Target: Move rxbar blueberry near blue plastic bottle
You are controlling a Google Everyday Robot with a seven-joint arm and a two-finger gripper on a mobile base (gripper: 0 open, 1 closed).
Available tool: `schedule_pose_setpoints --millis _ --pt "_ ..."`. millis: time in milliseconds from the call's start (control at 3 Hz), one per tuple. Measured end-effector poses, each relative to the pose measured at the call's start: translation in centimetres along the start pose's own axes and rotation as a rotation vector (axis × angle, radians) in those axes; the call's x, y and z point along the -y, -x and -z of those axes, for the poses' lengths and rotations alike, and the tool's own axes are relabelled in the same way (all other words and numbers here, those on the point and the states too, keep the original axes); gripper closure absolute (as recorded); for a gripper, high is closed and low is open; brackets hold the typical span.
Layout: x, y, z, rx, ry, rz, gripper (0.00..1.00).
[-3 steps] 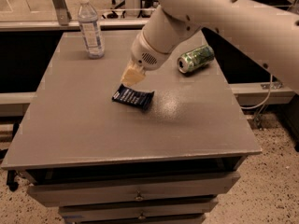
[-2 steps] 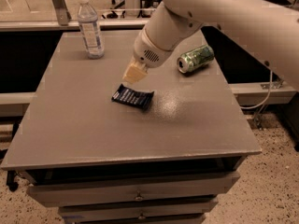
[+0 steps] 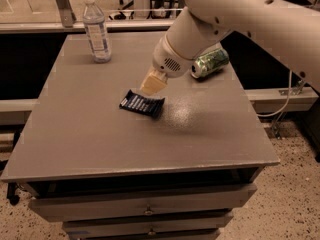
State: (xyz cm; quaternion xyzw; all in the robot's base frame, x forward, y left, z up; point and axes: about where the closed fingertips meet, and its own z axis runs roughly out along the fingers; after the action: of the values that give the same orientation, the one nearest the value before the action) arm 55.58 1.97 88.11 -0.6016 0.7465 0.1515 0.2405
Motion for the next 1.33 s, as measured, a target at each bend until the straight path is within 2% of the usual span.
schedule_pose_setpoints --millis 333,667,1333 --pt "-0.1 -0.4 -0.3 0.005 0.007 -0.012 0.12" --pt "-0.2 -0.6 -1.1 0.013 0.016 -0.019 0.0" --pt "-0.8 -1.1 -3.2 0.024 0.038 -0.034 0.0"
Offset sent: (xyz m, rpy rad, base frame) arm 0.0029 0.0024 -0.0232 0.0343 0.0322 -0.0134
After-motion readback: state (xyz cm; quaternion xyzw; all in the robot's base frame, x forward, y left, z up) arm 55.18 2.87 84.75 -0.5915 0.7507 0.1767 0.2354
